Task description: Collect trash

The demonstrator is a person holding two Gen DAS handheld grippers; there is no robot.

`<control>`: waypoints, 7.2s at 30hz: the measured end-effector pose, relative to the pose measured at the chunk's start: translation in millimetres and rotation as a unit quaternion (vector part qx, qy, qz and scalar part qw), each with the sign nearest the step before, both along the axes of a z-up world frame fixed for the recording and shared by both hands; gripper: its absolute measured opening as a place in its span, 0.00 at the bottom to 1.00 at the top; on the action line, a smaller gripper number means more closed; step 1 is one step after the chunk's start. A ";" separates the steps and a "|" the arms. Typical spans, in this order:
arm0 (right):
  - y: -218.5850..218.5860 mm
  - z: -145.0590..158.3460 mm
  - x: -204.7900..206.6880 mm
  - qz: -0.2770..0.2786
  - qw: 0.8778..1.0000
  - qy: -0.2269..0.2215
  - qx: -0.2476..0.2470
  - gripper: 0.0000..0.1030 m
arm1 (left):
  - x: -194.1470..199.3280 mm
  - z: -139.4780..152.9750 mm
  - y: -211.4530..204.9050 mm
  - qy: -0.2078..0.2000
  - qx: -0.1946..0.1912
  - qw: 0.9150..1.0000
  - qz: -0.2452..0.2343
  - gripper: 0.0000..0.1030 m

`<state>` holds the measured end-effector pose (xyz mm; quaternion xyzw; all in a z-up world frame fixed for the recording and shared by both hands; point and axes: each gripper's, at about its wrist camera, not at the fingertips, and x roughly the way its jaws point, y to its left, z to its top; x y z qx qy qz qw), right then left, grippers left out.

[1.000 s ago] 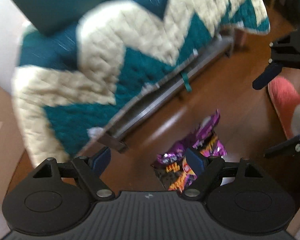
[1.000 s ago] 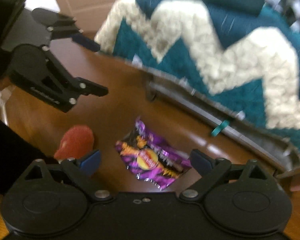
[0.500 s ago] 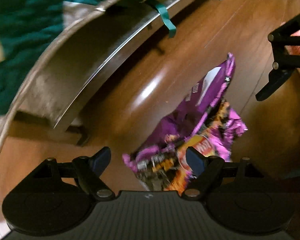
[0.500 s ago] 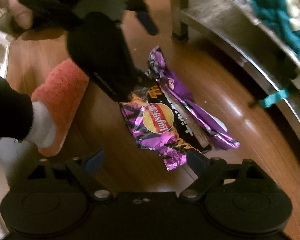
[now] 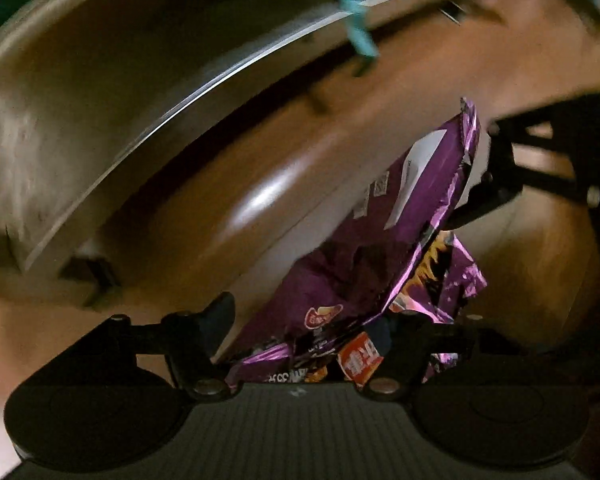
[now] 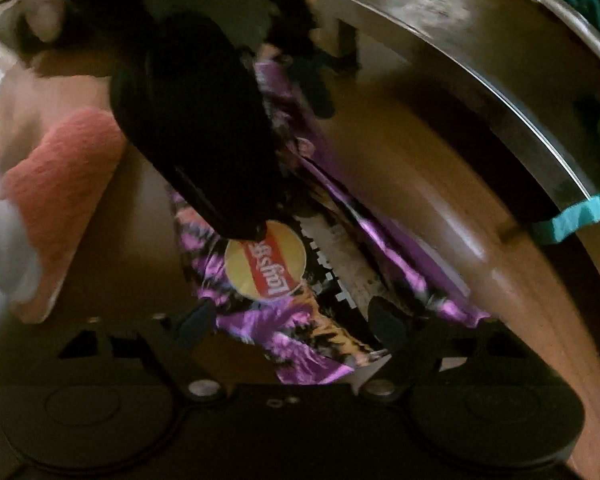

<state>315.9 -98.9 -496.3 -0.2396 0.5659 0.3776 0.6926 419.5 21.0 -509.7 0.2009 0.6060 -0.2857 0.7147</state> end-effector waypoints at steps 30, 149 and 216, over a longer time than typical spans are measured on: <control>23.7 -42.9 70.6 -0.262 0.961 0.085 0.026 0.47 | -22.0 -46.0 70.5 0.274 -0.106 0.902 0.317 0.30; -3.5 536.0 187.4 -0.279 0.887 -0.319 0.182 0.14 | 150.0 533.8 -16.6 -0.260 -0.026 0.928 0.265 0.12; -42.5 649.2 -111.7 -0.235 0.845 -0.394 0.273 1.00 | -200.7 637.0 20.7 -0.439 -0.148 0.838 0.288 0.98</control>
